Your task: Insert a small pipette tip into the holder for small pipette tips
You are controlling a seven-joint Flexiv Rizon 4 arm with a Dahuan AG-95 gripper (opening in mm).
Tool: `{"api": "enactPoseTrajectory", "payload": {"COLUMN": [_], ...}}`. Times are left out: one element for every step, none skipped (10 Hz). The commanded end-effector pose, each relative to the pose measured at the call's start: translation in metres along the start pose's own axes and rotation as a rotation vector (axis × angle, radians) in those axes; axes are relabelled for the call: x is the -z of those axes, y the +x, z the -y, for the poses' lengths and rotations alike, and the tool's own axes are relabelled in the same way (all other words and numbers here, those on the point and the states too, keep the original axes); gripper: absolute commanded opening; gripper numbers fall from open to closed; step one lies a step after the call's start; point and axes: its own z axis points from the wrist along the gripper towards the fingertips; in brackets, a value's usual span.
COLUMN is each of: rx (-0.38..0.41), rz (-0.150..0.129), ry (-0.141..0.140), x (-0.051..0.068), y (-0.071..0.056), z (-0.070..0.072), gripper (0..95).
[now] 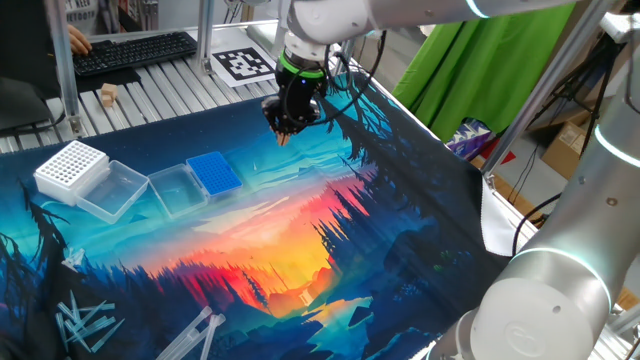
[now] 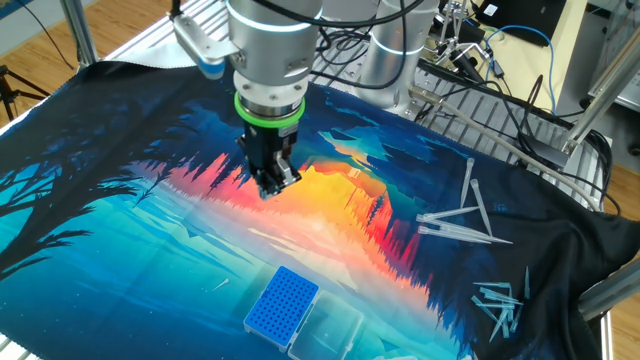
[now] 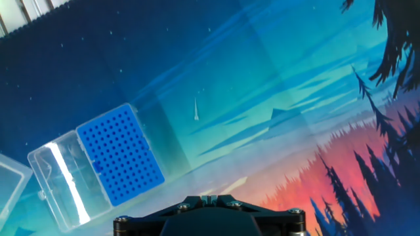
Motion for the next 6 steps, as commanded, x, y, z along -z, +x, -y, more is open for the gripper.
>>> {"api": "enactPoseTrajectory", "payload": {"rx": [0.002, 0.003, 0.005, 0.006, 0.013, 0.016], "rz": [-0.003, -0.003, -0.003, -0.003, -0.003, -0.003], "ry": [0.000, -0.001, -0.001, -0.001, -0.001, -0.001], "x": [-0.001, -0.001, -0.002, -0.003, -0.003, -0.003], "y": [-0.010, -0.013, -0.020, -0.021, -0.031, -0.033], "z": [-0.003, -0.003, -0.004, -0.004, -0.005, -0.005], "gripper": [0.0, 0.0, 0.0, 0.0, 0.0, 0.0]}}
